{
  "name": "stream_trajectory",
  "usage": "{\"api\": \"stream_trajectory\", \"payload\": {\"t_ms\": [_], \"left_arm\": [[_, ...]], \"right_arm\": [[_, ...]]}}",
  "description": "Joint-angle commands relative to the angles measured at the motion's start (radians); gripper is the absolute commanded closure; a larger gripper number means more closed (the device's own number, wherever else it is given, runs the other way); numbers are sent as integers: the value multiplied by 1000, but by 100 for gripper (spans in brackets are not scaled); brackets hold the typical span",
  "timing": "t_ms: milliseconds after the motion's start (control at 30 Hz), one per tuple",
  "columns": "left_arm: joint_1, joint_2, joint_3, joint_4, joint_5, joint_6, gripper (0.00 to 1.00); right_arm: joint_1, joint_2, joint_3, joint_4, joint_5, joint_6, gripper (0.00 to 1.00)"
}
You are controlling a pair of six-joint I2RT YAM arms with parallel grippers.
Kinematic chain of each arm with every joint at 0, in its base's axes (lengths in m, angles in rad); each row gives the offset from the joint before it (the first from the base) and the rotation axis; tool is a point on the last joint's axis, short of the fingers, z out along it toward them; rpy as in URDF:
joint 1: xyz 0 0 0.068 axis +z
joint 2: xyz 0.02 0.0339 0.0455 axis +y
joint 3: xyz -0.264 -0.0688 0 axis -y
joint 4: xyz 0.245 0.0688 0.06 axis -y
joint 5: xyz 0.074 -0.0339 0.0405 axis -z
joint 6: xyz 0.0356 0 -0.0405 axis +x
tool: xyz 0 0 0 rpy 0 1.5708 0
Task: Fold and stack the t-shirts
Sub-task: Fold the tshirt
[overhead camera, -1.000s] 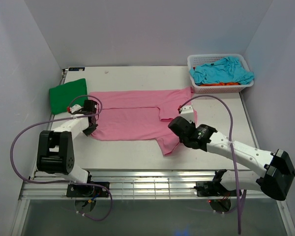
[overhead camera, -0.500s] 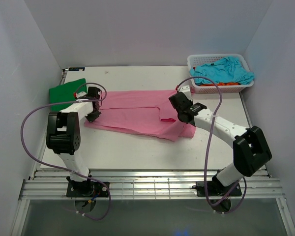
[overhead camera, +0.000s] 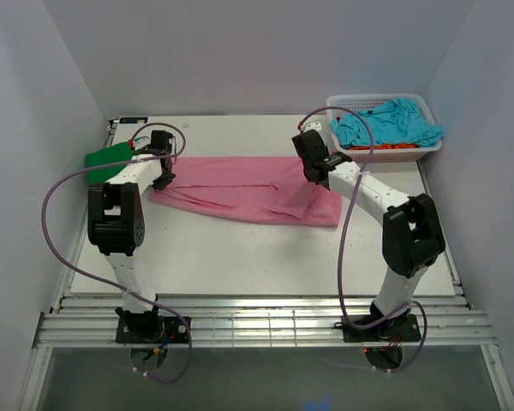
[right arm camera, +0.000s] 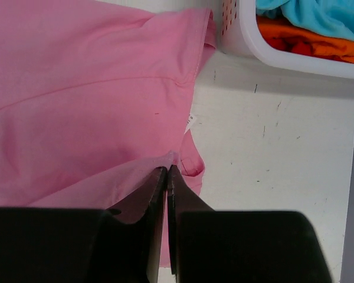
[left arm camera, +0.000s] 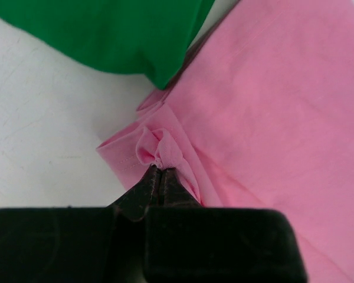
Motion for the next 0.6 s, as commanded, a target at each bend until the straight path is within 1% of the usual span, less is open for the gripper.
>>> {"api": "stream_trajectory", "payload": {"t_ms": [0,100,333,567], "left_arm": [[7,9,80,-8,12,30,100],[7,28,112,-22,15,42,100],[10,37,114,-33,18,50,100],[15,60,137,-69,13,44,100]], "right_arm": [[-23,11,74,29,-10,-41,92],[-35,29,106,18,-17,-45,92],[-56,78,157,10,-42,-53,92],[-72,138,225,12,-33,-64,92]]}}
